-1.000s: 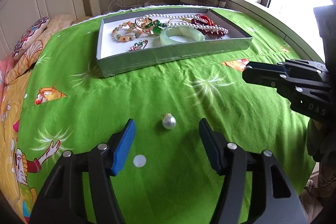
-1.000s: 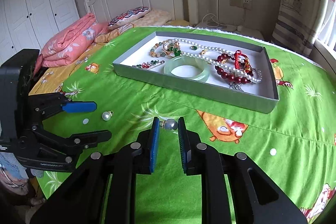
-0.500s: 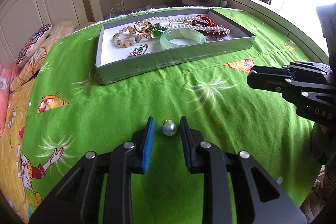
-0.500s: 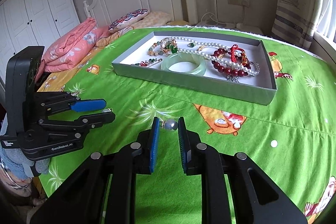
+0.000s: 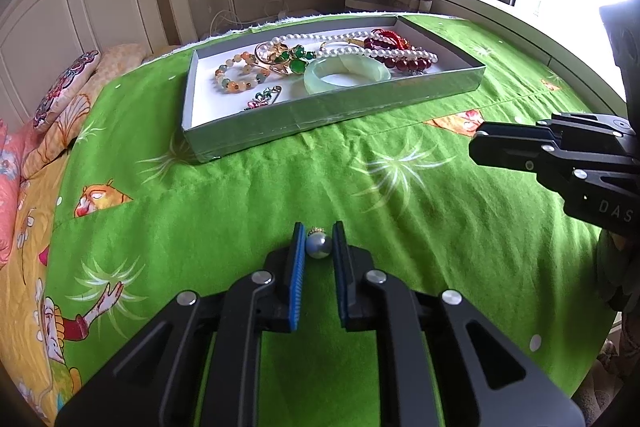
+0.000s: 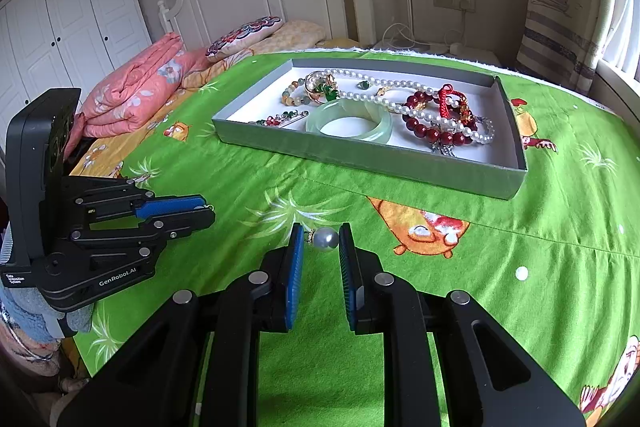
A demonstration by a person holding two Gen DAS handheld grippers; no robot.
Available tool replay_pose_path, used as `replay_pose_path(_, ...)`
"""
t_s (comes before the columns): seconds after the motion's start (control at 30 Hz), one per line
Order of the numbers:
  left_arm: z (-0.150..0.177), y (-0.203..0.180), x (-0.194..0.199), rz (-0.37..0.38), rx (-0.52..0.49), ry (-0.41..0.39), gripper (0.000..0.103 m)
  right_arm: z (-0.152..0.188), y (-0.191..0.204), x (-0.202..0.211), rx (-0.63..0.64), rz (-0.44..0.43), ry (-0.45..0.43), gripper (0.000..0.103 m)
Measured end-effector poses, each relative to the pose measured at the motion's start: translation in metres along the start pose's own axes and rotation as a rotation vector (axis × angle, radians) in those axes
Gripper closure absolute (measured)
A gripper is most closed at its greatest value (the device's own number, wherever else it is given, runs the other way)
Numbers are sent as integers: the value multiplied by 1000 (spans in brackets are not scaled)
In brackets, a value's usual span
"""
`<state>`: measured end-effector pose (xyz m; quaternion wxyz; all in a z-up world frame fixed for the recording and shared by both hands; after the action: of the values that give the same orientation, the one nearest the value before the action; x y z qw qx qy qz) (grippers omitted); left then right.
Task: Organize jewelry
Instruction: 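Lower both pearl earrings into the white box and open both tools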
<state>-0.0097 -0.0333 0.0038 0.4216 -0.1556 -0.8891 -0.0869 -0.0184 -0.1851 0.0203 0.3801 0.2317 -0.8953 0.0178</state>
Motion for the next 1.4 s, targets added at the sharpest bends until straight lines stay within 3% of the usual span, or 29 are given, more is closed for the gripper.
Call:
replay_pose_path(0.5, -5, -5, 5, -34, -15, -35, 90, 0, -4, 5, -20, -2, -26, 86)
replay_pose_path(0.77, -38, -7, 7, -23, 0, -95, 90, -15, -10, 10, -26, 10, -79, 86)
replay_pose_path(1.1, -99, 0, -15, 67, 98, -131, 90, -53, -24, -7, -51, 26, -119, 86)
replay_pose_path(1.3, -124, 13, -35, 219, 213, -126, 90, -68, -31, -29, -40, 52, -108, 86)
replay_pose_path(1.4, -133, 15, -45, 241, 238, -120, 90, -73, -31, -44, -20, 60, -84, 86)
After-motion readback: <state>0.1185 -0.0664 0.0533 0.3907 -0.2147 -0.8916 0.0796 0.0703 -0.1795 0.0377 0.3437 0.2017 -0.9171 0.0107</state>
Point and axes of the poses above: each gripper's, at about its wrist camera, not at the fingertips, and x roughly against the way its jaws point, y to its left, z to its underside, the point moved 1 cm from there along -x, roughly the way its jaws point, and after that the axes turned 2 degrees about x, right-handed, at the moved point
